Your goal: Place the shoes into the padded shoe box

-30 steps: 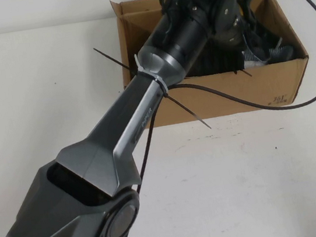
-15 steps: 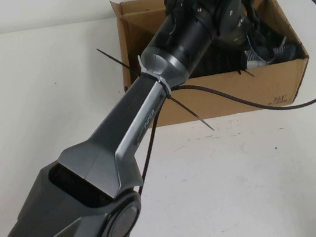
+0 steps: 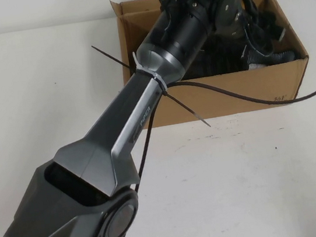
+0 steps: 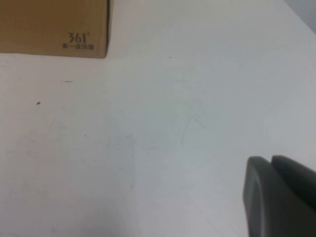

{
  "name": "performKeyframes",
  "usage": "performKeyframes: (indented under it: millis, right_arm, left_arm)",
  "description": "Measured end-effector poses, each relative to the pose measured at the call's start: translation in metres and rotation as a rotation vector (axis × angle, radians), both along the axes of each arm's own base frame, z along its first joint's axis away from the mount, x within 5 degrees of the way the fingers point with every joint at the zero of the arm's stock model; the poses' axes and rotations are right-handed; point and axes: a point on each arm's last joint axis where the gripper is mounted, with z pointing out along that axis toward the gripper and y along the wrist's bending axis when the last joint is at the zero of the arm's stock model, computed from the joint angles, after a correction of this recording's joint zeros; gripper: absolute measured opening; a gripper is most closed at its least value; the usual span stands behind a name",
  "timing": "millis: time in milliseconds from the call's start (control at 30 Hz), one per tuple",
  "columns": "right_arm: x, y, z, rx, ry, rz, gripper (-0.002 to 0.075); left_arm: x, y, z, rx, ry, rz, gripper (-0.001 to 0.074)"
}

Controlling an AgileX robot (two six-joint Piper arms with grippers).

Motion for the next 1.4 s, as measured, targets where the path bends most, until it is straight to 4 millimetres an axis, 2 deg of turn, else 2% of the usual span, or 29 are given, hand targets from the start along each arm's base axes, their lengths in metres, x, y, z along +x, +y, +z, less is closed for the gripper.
performKeyframes:
  millis: [133,233,300,467,567,800,900,1000,1133,1367,1400]
  right_arm:
    - [0.000,0.000,0.000,0.000,0.000,0.000,-0.0009]
    - [0.000,0.000,0.000,0.000,0.000,0.000,-0.0009]
    - [0.000,0.000,0.000,0.000,0.000,0.000,-0.0009]
    - [0.000,0.000,0.000,0.000,0.000,0.000,-0.0009]
    - [0.000,0.000,0.000,0.000,0.000,0.000,-0.0009]
    - [0.000,0.000,0.000,0.000,0.000,0.000,-0.0009]
    - [0.000,0.000,0.000,0.000,0.000,0.000,-0.0009]
    - [0.000,0.000,0.000,0.000,0.000,0.000,-0.0009]
    - [0.000,0.000,0.000,0.000,0.000,0.000,-0.0009]
    - [0.000,0.000,0.000,0.000,0.000,0.000,-0.0009]
    - [0.000,0.000,0.000,0.000,0.000,0.000,-0.0009]
  left_arm:
    - [0.000,0.004,-0.001,0.037,0.014,0.012,0.0456]
    - [-0.002,0.010,0.004,0.079,0.015,0.031,0.0400]
    - [-0.004,0.015,0.013,0.099,0.014,0.044,0.0338]
    - [-0.008,0.034,0.032,0.144,0.038,0.083,0.0108]
    - [-0.009,0.043,0.044,0.157,0.021,0.090,0.0031]
    - [-0.028,0.067,0.086,0.188,-0.009,0.071,0.0000]
    - [-0.038,0.083,0.095,0.253,-0.008,0.089,-0.0001]
    - [-0.049,0.103,0.092,0.357,0.010,0.128,-0.0001]
    - [-0.073,0.140,0.092,0.453,0.019,0.218,-0.0001]
    - [-0.123,0.207,0.072,0.395,0.037,0.302,-0.0002]
    - [-0.131,0.217,0.075,0.365,0.025,0.313,-0.0002]
